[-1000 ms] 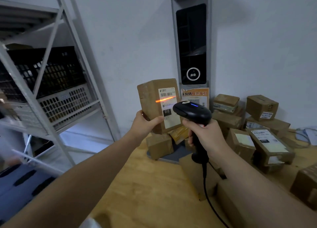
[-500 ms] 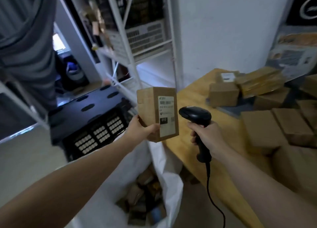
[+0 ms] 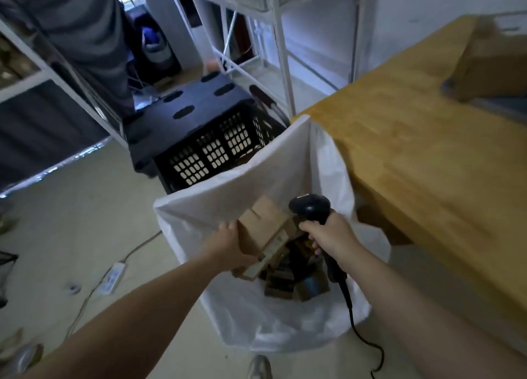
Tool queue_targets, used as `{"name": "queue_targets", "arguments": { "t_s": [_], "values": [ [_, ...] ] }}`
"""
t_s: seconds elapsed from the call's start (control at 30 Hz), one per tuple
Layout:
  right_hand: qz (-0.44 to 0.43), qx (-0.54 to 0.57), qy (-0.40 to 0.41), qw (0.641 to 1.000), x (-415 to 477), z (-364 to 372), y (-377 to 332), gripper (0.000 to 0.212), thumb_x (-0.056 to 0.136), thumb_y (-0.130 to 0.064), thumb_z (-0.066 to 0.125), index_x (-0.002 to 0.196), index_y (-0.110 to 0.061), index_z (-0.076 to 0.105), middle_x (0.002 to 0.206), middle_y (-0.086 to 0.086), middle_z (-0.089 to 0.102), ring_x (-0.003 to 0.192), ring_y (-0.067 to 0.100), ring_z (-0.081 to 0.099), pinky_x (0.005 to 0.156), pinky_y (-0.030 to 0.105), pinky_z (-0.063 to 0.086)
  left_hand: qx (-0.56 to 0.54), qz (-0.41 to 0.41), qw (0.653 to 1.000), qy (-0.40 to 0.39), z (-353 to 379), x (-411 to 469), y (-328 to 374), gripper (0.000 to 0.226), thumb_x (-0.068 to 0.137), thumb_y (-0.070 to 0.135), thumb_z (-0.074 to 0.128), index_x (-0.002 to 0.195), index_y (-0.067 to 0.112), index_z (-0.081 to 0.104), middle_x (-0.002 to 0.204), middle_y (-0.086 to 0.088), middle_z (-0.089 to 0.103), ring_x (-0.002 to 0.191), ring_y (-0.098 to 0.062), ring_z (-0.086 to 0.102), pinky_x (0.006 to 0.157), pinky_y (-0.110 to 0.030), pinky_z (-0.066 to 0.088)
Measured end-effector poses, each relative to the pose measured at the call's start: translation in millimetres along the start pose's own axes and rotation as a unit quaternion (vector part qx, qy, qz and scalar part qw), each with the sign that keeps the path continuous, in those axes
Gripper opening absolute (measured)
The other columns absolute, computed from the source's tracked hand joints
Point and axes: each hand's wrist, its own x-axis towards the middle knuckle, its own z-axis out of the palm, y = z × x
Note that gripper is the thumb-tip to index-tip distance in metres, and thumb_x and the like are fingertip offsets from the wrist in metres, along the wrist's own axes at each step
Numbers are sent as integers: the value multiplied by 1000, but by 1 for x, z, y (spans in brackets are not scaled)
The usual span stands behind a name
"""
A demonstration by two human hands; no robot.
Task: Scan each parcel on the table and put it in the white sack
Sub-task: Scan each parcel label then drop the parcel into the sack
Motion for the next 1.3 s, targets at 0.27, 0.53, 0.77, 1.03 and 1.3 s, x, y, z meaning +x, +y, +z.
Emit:
{"name": "queue_targets", "arguments": {
  "t_s": [0.27,0.53,0.77,1.03,1.3],
  "values": [
    [97,-46,49,993,64,75,68,30,89,-25,63,111,-6,54,86,14,61,67,24,58,57,32,50,385,223,894,-52,63,91,-17,97,77,39,75,152,18,16,147,-6,34,128,-31,40,101,-41,36],
    [86,-64,98,989,79,95,107,13,91,-20,60,88,-8,57,83,14,59,66,21,55,54,28,47,530,262,798,-114,120,130,-36,52,99,24,44,149,17,31,151,-13,31,139,-32,26,114,-49,17],
    [49,-106,128,985,77,98,106,15,89,-19,62,84,-7,55,79,13,58,66,20,55,58,29,46,402,280,861,-139,103,127,-21,44,99,28,48,139,12,42,141,-8,43,129,-29,42,99,-42,44],
    [9,-135,183,974,45,75,88,21,88,-24,66,103,-11,58,89,3,60,84,18,56,66,27,40,300,378,874,-50,61,95,14,35,100,31,41,126,13,53,126,-12,49,116,-30,46,88,-39,41],
    [-8,-123,282,952,-33,-39,37,18,83,-25,65,88,-11,54,77,5,60,76,27,61,56,29,39,159,430,889,20,-16,29,123,34,98,32,46,123,12,55,115,-12,54,108,-31,52,87,-41,47]
  ]
}}
